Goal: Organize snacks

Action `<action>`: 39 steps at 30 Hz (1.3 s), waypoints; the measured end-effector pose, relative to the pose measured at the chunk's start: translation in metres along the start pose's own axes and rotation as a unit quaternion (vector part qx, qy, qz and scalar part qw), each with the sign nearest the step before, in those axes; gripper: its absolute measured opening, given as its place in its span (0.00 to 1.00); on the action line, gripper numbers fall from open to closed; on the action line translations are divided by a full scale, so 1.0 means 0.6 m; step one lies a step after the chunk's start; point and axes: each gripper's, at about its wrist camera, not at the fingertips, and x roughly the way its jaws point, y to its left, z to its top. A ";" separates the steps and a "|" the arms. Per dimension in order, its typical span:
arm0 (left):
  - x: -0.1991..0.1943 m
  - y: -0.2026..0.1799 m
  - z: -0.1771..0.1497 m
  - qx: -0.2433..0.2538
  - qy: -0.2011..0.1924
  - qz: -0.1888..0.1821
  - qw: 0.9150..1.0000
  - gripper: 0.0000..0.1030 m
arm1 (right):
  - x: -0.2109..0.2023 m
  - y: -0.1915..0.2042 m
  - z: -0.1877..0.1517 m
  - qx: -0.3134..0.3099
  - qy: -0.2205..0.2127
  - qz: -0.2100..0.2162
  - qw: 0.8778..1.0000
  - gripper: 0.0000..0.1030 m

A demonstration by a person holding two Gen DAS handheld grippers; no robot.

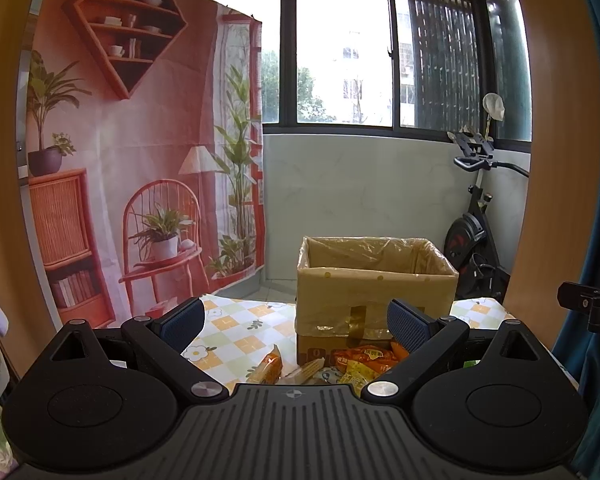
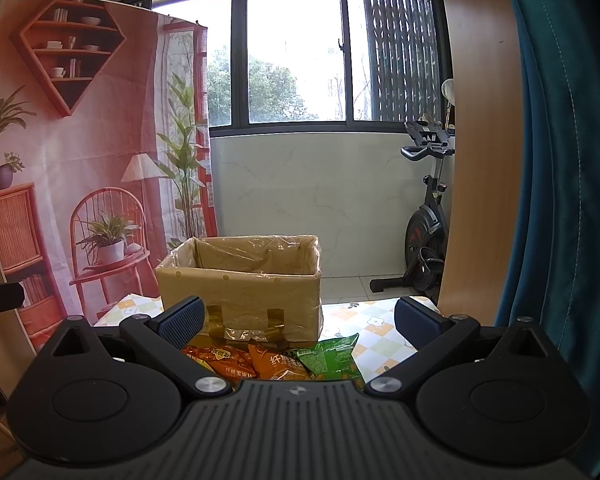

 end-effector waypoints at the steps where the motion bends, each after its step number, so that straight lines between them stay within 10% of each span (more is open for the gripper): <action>1: 0.000 0.000 0.000 0.000 0.000 0.000 1.000 0.96 | 0.000 0.000 0.000 0.000 0.000 0.000 1.000 1.00; 39: 0.002 0.001 -0.001 -0.002 0.002 0.000 1.000 0.96 | 0.003 0.001 -0.004 0.000 0.001 -0.001 1.000 1.00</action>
